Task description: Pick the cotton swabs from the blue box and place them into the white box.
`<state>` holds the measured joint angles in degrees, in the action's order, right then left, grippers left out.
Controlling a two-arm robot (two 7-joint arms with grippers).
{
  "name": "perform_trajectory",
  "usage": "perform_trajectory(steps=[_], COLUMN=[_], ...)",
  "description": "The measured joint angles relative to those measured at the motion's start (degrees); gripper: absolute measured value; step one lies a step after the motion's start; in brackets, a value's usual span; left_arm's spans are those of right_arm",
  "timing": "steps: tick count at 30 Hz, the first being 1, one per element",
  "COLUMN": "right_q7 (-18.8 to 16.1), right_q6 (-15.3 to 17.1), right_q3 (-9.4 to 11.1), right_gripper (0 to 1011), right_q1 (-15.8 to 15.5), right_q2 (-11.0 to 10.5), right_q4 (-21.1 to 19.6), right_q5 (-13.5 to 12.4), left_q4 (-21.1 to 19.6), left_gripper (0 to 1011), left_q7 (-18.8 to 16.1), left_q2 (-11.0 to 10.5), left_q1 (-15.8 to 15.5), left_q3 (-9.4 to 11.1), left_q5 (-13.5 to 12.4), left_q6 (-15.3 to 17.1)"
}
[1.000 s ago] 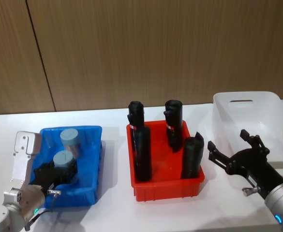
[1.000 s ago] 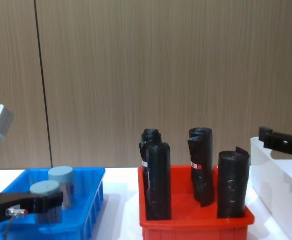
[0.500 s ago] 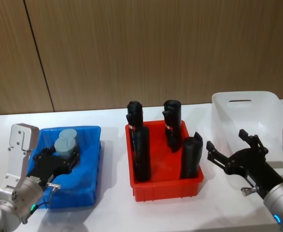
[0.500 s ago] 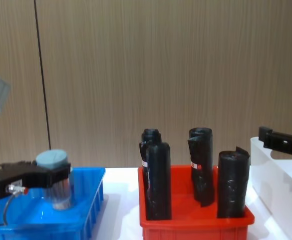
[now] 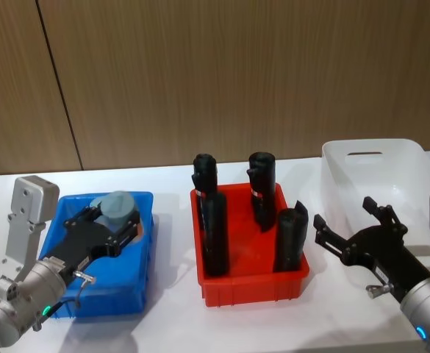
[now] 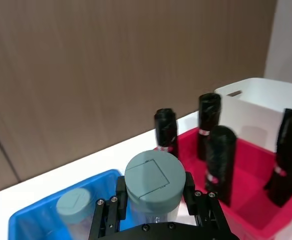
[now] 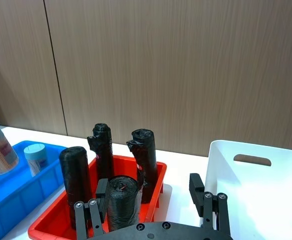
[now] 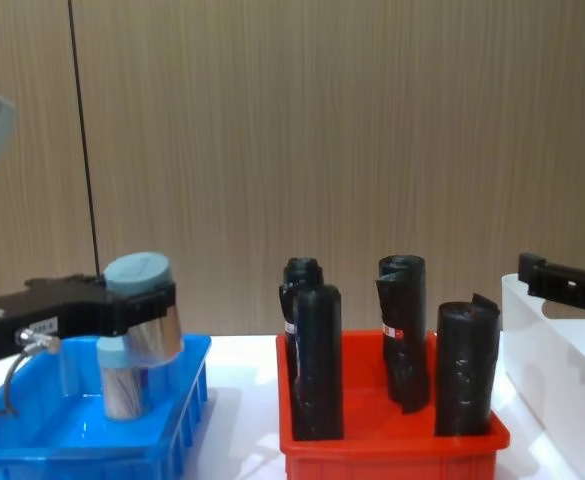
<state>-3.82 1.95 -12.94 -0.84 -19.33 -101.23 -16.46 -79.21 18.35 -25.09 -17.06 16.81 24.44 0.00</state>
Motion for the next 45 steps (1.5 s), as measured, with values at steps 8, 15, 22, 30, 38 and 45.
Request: perform_trajectory(steps=[8,15,22,30,38,45], right_q7=[0.0,0.0,0.0,0.0,0.0,0.0], right_q6=[0.0,0.0,0.0,0.0,0.0,0.0], right_q3=[0.0,0.0,0.0,0.0,0.0,0.0], right_gripper=[1001,1001,1001,1002,1001,1002], right_q1=[0.0,0.0,0.0,0.0,0.0,0.0], right_q2=[0.0,0.0,0.0,0.0,0.0,0.0], right_q4=[0.0,0.0,0.0,0.0,0.0,0.0], right_q5=[0.0,0.0,0.0,0.0,0.0,0.0], left_q4=[-1.68,-2.47,-2.5,-1.5,-0.36,-0.13], left_gripper=[660,659,660,660,660,660], left_q7=[6.44,13.3,18.87,27.16,33.52,35.78], left_q2=[-0.91,-1.46,-1.62,-1.53,-1.28,-1.31], left_q1=[0.04,-0.55,-1.39,-3.03,-4.7,-5.26], left_q3=[-0.34,-0.45,-0.39,0.06,0.6,0.95], left_q5=[1.17,2.13,2.57,2.52,1.63,1.02], left_q6=[-0.12,0.17,0.57,1.27,1.83,2.26])
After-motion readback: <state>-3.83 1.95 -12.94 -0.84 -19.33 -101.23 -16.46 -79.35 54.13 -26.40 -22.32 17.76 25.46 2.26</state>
